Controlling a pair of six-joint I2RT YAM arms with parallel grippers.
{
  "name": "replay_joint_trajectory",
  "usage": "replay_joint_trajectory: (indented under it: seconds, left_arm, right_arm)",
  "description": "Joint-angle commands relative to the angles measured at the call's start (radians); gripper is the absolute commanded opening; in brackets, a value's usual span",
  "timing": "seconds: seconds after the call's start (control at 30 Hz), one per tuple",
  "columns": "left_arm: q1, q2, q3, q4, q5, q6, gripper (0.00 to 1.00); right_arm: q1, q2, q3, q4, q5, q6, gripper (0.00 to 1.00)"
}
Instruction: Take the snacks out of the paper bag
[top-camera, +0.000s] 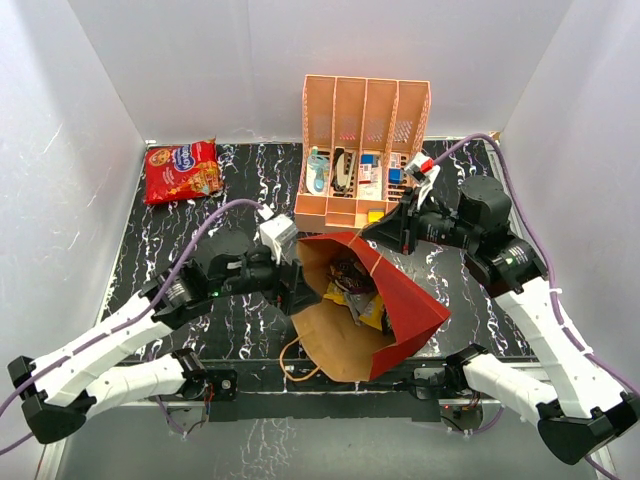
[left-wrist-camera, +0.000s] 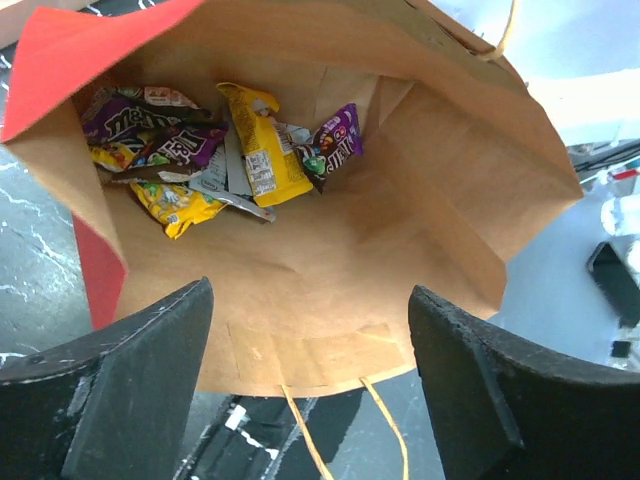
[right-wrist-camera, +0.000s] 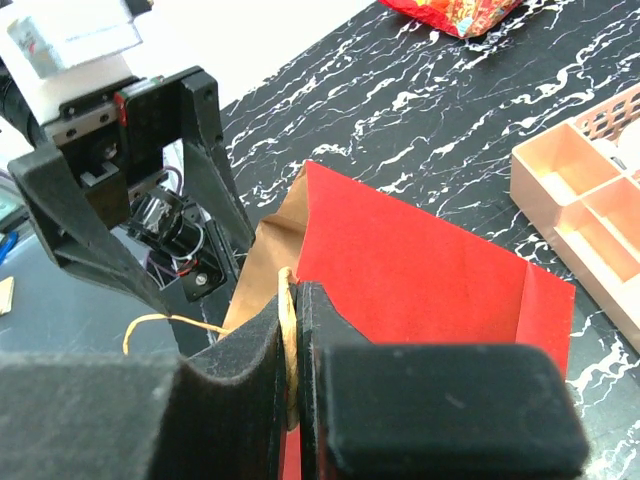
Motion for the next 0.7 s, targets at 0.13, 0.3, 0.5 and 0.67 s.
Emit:
replay_joint_trajectory:
  seconds: [0.13,0.3,0.5,0.67]
  left_arm:
    - [-0.265,0.120,0.021,0.087,-0.411,0.056,0.59]
    - [-0.374,0.209,0.001,0.142,-0.694,0.041,0.53]
    - [-0.403,0.407,0.034,0.151,-0.812,-0.004,0.42]
    - [-0.406,0.538,0.100,0.157,-0.888,0.014,0.36]
  right_arm:
    - [0.001,-0.020,0.058,0.046,0.041,-0.005,0.08]
    - [0.001,-0.011,0.067,0.035,0.043,-0.008,0.08]
    - [0.002,-0.021,0.079,0.032,0.041,-0.009,0.08]
    - [0.002,-0.031,0.089,0.022,0.045,-0.007,0.08]
